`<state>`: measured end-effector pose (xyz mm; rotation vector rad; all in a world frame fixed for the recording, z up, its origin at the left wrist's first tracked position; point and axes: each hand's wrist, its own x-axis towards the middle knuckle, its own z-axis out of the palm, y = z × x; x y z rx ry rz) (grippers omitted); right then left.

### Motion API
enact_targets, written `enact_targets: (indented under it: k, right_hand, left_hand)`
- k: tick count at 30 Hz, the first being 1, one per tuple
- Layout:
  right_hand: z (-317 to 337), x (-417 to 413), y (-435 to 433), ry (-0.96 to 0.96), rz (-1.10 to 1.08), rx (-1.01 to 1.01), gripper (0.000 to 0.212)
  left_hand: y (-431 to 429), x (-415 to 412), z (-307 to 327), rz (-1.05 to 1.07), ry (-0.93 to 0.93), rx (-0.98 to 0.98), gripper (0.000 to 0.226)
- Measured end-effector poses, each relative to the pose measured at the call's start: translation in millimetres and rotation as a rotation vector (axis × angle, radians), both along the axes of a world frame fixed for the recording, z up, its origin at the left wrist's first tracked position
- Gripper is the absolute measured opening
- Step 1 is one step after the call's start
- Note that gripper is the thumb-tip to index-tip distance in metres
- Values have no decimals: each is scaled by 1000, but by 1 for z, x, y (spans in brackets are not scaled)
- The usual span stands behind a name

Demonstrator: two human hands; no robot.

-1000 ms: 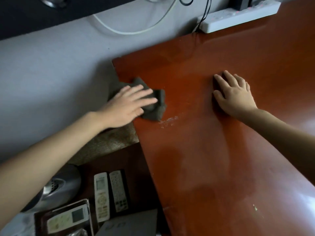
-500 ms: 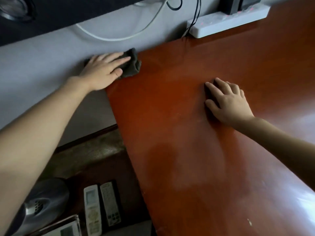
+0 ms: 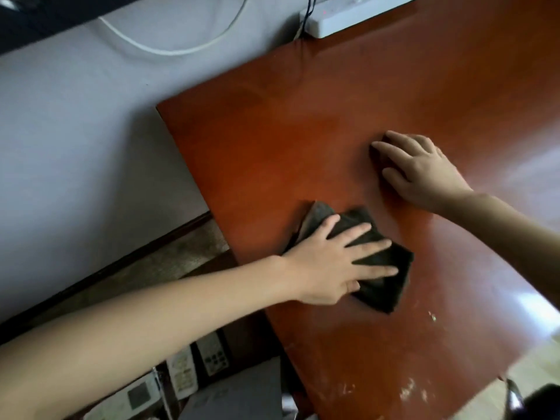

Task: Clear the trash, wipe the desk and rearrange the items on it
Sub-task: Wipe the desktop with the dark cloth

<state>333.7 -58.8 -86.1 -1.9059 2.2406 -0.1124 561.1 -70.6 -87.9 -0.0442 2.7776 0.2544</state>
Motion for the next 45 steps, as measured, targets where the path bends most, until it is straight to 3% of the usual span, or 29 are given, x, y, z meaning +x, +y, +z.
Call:
enact_targets:
  k: [4, 9, 12, 15, 19, 25, 28, 30, 35, 37, 41, 45]
  right_hand:
    - [7, 1, 55, 21, -117, 25, 51]
    - [10, -1, 107, 29, -192, 131, 53]
    - [7, 3, 122, 5, -207, 165, 54]
    - [5, 7, 130, 7, -205, 143, 53]
    - [1, 10, 146, 7, -211, 115, 52]
    - [-1, 14, 181, -4, -242, 60, 51]
    - [-3, 15, 200, 4, -261, 56, 51]
    - [-3, 12, 208, -9, -285, 64, 51]
    - [-7, 8, 212, -24, -281, 53, 52]
    - [-11, 8, 213, -25, -285, 32, 51]
    - [-16, 9, 216, -54, -308, -21, 56]
    - [-19, 8, 226, -23, -404, -86, 54]
  left_hand:
    - [-27, 9, -3, 66, 74, -113, 59]
    - [-135, 47, 3, 659, 45, -106, 53]
    - [-157, 56, 4, 847, -8, -80, 51]
    - [-128, 48, 2, 813, -27, -79, 52]
    - [-57, 36, 0, 603, -30, -96, 55]
    - [104, 15, 3, 106, -12, -27, 59]
    - [122, 16, 2, -56, -33, -76, 60]
    - [91, 13, 0, 8, -23, -126, 61]
    - [-32, -6, -1, 610, 13, -82, 54]
    - [-62, -23, -1, 739, 18, -70, 52]
    - [-51, -59, -3, 694, 48, -81, 52]
    - [42, -66, 1, 380, 36, 17, 56]
